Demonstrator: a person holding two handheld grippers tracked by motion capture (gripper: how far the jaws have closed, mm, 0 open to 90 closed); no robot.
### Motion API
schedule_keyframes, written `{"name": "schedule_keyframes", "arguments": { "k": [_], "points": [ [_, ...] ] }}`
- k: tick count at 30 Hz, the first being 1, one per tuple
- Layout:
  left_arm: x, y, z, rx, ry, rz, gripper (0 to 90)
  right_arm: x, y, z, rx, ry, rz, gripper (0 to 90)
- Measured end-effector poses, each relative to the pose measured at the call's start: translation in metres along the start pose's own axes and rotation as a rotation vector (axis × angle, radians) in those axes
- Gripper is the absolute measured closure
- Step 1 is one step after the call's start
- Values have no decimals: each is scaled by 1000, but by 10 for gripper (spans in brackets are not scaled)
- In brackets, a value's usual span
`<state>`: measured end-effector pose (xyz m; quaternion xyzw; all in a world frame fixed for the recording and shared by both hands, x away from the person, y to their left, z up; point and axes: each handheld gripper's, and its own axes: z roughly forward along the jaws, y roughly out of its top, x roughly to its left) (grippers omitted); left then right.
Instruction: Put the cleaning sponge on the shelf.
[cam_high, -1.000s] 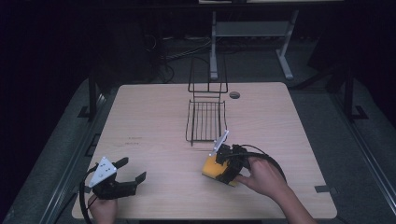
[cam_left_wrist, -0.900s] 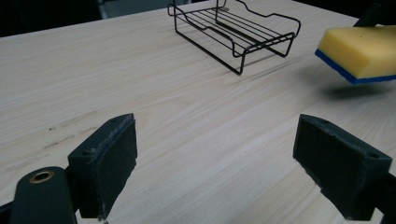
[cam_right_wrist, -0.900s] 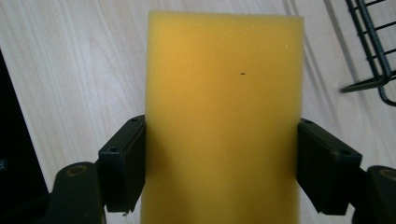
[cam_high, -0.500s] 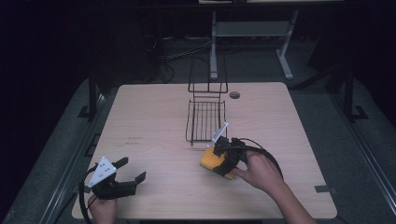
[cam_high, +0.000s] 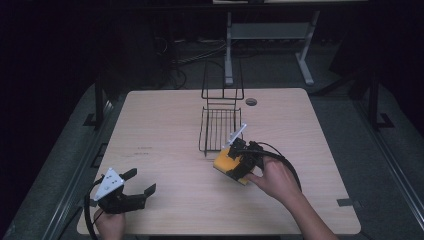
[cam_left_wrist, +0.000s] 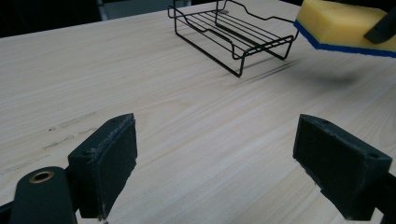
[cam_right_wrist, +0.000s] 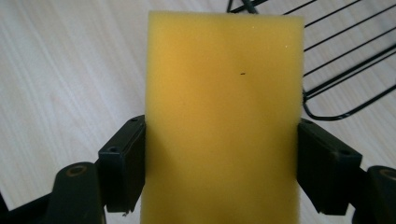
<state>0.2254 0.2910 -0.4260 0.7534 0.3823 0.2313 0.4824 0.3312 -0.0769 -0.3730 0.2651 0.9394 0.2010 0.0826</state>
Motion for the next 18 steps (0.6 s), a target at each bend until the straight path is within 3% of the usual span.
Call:
{"name": "schedule_keyframes", "arguments": {
  "k": [5,18],
  "points": [
    [0,0,0,0,-1,1,129,-8,3,-1,-12,-13,68,257],
    [0,0,0,-3,-2,-3,129,-17,14,7,-48,-54,141,255]
  ]
}}
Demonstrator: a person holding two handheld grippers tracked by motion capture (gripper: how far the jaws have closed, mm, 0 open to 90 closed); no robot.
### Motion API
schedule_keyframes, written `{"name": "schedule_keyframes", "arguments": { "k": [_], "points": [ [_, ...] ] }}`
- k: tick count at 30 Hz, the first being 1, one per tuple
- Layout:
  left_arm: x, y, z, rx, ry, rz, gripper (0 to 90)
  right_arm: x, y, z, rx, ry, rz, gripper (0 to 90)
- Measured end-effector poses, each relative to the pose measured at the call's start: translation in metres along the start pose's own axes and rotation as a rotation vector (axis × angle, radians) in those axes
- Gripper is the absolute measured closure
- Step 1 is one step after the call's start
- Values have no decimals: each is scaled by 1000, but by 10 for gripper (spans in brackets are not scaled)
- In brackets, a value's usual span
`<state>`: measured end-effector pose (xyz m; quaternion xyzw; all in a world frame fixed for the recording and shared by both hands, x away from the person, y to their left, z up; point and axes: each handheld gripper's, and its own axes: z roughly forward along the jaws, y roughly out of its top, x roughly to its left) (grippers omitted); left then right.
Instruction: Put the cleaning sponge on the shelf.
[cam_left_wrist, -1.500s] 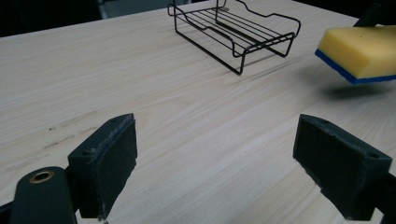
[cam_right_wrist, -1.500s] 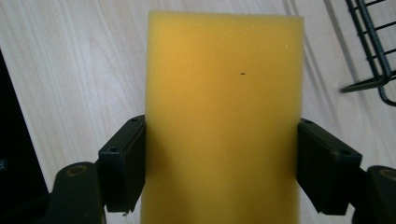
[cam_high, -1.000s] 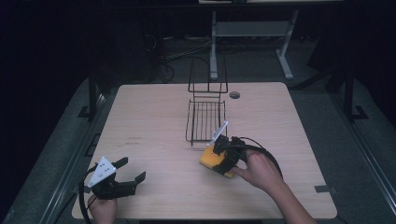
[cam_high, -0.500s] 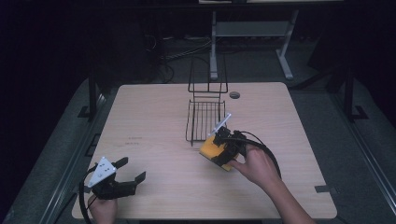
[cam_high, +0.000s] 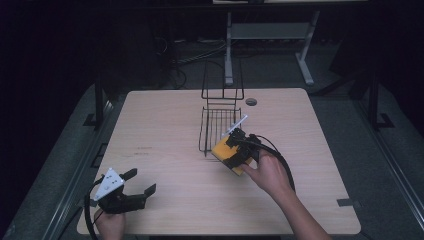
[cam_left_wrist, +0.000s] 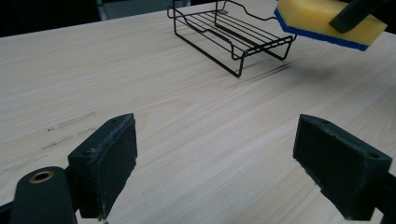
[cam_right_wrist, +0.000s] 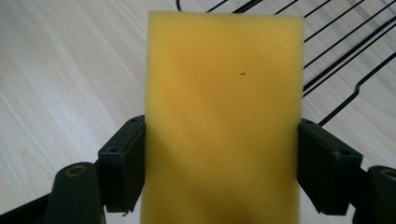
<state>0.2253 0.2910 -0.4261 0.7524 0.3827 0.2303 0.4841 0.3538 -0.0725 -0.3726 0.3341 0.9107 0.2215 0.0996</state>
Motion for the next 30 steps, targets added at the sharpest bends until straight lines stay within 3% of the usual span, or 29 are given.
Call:
{"name": "schedule_keyframes", "arguments": {
  "k": [7,13,30],
  "points": [
    [0,0,0,0,-1,2,130,-2,11,4,8,-39,12,256],
    [1,0,-1,-3,-2,1,130,2,24,10,30,-75,-48,256],
    [1,1,-1,-9,-3,-2,129,-15,39,28,76,-21,60,254]
  ]
}}
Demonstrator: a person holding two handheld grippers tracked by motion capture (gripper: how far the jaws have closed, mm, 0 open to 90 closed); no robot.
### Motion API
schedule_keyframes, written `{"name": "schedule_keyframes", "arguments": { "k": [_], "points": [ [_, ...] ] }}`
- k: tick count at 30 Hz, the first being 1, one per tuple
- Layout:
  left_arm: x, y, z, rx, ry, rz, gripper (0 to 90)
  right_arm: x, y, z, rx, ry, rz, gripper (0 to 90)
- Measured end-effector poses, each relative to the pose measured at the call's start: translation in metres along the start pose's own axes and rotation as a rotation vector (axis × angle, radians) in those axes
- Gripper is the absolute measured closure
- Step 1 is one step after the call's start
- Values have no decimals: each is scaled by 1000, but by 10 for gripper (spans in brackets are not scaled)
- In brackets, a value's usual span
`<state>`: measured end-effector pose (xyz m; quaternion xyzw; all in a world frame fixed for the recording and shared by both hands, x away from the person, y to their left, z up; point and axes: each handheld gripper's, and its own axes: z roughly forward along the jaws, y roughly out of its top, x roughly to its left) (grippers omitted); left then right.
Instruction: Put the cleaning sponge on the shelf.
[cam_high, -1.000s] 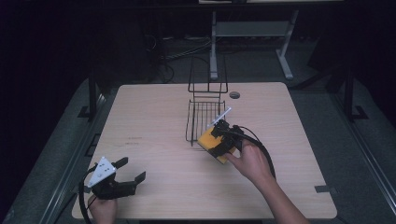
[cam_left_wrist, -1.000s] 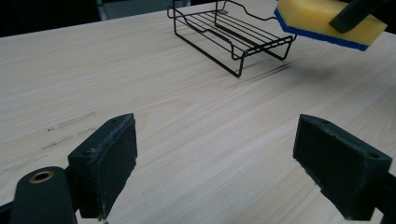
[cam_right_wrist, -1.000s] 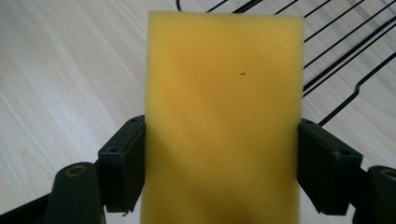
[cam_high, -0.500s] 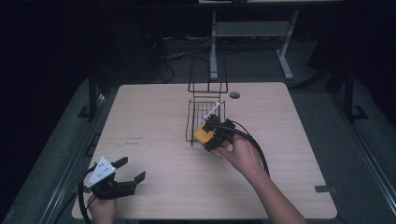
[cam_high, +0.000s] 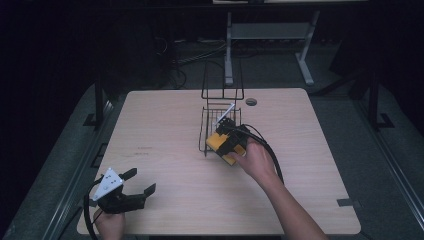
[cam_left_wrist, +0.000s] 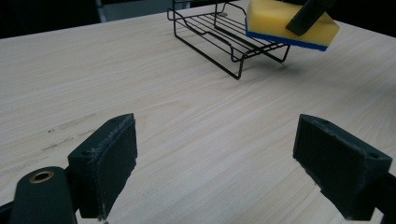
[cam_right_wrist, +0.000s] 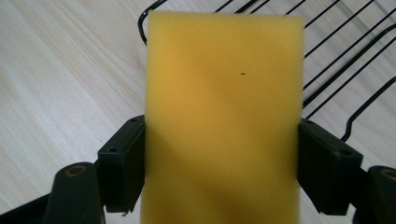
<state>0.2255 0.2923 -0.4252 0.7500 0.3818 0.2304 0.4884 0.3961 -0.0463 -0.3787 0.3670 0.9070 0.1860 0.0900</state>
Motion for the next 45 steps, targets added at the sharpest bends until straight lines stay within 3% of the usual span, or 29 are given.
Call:
{"name": "schedule_keyframes", "arguments": {
  "k": [8,24,35,45],
  "points": [
    [-1,0,0,1,-2,4,129,-5,6,4,10,33,34,253],
    [0,1,0,-8,-4,-1,130,-25,26,11,41,55,107,252],
    [0,1,0,-13,-7,-4,129,-35,45,23,59,49,152,253],
    [-1,1,0,-14,-14,-3,129,-45,55,36,68,2,229,253]
  ]
}}
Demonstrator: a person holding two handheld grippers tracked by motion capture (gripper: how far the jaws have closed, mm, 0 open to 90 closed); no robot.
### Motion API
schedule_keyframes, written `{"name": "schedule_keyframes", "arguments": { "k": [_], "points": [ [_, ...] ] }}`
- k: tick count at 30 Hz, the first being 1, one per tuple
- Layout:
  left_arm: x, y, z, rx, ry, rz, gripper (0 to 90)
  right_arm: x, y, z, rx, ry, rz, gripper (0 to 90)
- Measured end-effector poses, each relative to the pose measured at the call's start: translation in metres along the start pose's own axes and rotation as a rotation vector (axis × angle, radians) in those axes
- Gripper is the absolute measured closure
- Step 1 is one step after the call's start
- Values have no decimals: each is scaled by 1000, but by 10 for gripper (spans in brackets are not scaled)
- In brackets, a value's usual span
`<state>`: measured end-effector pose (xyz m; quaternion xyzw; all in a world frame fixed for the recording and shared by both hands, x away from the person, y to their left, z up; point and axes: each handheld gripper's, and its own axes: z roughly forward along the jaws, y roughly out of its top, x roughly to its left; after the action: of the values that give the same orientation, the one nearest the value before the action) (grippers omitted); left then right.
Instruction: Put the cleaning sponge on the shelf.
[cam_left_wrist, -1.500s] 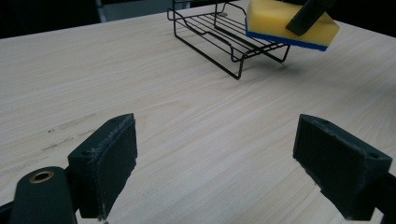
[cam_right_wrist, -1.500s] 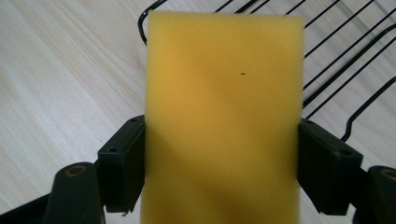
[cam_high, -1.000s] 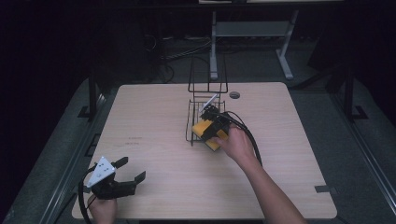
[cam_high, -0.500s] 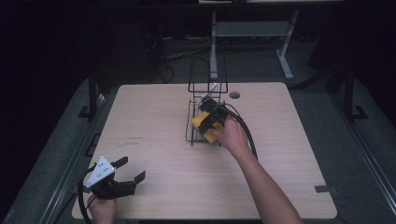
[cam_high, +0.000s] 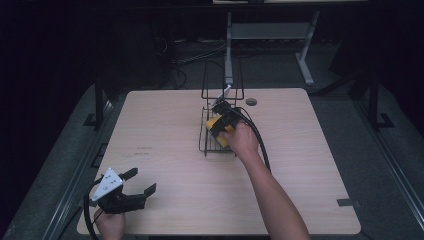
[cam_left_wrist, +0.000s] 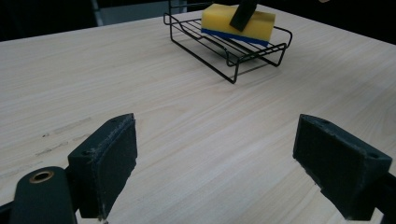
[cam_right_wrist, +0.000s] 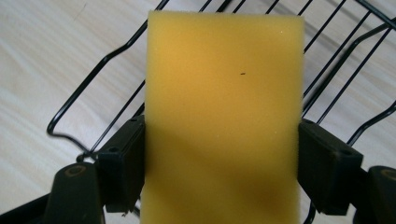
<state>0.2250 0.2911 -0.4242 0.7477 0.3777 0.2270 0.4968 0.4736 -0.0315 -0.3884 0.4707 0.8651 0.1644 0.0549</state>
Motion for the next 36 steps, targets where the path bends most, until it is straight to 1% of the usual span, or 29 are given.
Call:
{"name": "schedule_keyframes", "arguments": {
  "k": [2,4,5,7,8,20,26,29,30,32,34,36],
  "points": [
    [0,0,0,-1,-1,0,129,-1,1,3,-6,-3,7,252],
    [0,0,0,-1,-1,1,130,-1,2,7,-2,-17,15,252],
    [-1,0,0,-1,0,1,129,-1,3,11,3,-26,1,251],
    [-1,0,0,0,-1,2,129,0,3,12,5,-30,6,251],
    [-1,0,0,0,-1,3,130,0,4,14,-2,-30,-6,250],
    [-2,0,0,3,-1,7,130,3,4,15,-1,-42,-26,234],
    [-2,0,1,4,-4,5,129,3,4,15,4,-39,-35,217],
    [-2,0,1,4,-4,6,129,5,3,16,7,-46,-51,194],
    [-2,0,1,4,-4,6,129,6,3,16,4,-55,-56,193],
    [-3,0,1,4,-4,6,130,7,2,16,2,-55,-72,186],
    [-3,0,1,3,-4,6,130,8,2,16,1,-52,-78,181],
    [-3,0,1,5,-4,7,129,9,1,14,-11,-53,-79,182]
  ]
}}
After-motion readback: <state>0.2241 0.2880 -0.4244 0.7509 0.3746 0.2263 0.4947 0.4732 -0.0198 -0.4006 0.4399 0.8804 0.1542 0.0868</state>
